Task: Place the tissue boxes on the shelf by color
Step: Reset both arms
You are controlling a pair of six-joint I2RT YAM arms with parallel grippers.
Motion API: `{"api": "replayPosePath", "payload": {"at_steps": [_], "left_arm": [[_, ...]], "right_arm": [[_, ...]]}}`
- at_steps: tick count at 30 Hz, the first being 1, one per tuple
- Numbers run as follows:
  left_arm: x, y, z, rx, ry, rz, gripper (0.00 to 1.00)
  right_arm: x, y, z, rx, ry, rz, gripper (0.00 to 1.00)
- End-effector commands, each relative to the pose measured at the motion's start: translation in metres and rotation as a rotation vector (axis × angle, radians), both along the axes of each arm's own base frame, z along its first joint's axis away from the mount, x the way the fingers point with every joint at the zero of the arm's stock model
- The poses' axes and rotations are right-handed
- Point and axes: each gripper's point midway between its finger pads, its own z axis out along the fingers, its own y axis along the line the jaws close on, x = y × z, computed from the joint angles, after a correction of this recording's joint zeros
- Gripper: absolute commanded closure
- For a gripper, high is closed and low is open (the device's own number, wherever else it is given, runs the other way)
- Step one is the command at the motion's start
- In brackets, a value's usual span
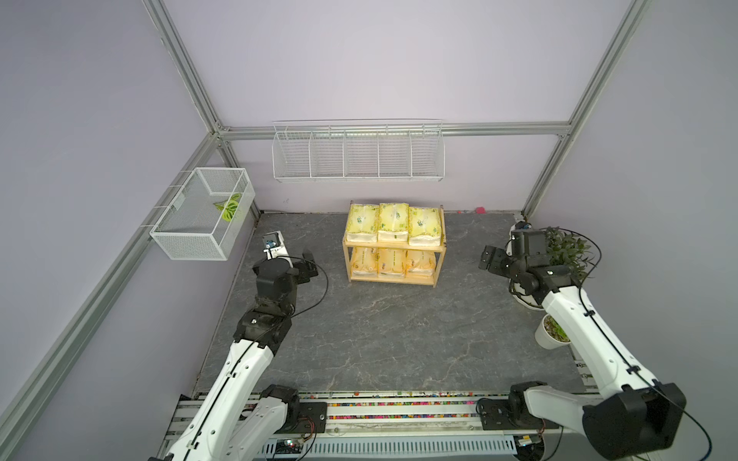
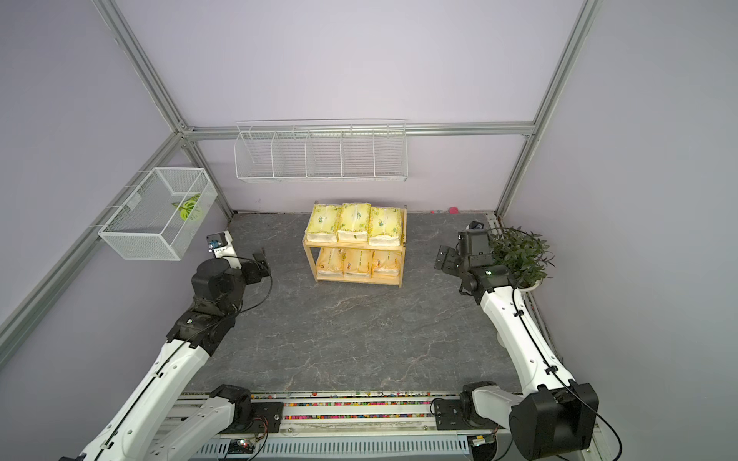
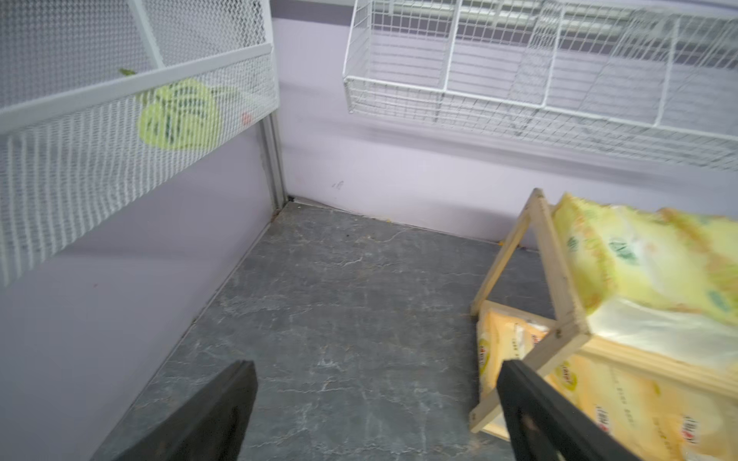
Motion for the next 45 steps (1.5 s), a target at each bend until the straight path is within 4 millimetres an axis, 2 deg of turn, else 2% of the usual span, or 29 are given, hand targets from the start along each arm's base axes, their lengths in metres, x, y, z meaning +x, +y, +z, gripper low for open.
{"api": "replayPosePath", "payload": {"at_steps": [1, 5, 15, 20, 21, 22, 24, 28, 45], "left_arm": [[0.002, 0.019, -0.004, 0.096, -0.072, 0.093, 0.0], [0.011, 0.011, -0.041, 0.142, -0.103, 0.051, 0.0], [0.032, 0.016, -0.126, 0.107, -0.069, 0.052, 0.0], [0.048, 0.009, -0.137, 0.15, -0.061, -0.025, 0.0], [0.049, 0.013, -0.141, 0.142, -0.064, -0.021, 0.0], [0.052, 0.016, -0.143, 0.134, -0.067, -0.017, 0.0], [0.053, 0.027, -0.153, 0.056, -0.046, -0.027, 0.0], [0.071, 0.03, -0.163, -0.003, 0.013, -0.098, 0.0], [0.07, 0.031, -0.165, -0.022, 0.03, -0.131, 0.0]], "right_arm": [[0.013, -0.016, 0.009, -0.112, -0.16, -0.029, 0.01], [0.015, -0.018, -0.014, -0.193, -0.18, 0.017, 0.01], [0.014, -0.032, -0.075, -0.307, -0.26, -0.008, 0.01], [0.032, -0.03, -0.101, -0.359, -0.311, 0.022, 0.01], [0.036, -0.026, -0.102, -0.382, -0.32, 0.047, 0.01], [0.039, -0.024, -0.111, -0.357, -0.296, 0.077, 0.01], [0.038, -0.032, -0.124, -0.326, -0.318, 0.045, 0.01], [0.039, -0.037, -0.125, -0.312, -0.328, 0.026, 0.01], [0.039, -0.037, -0.126, -0.307, -0.308, 0.031, 0.01]]}}
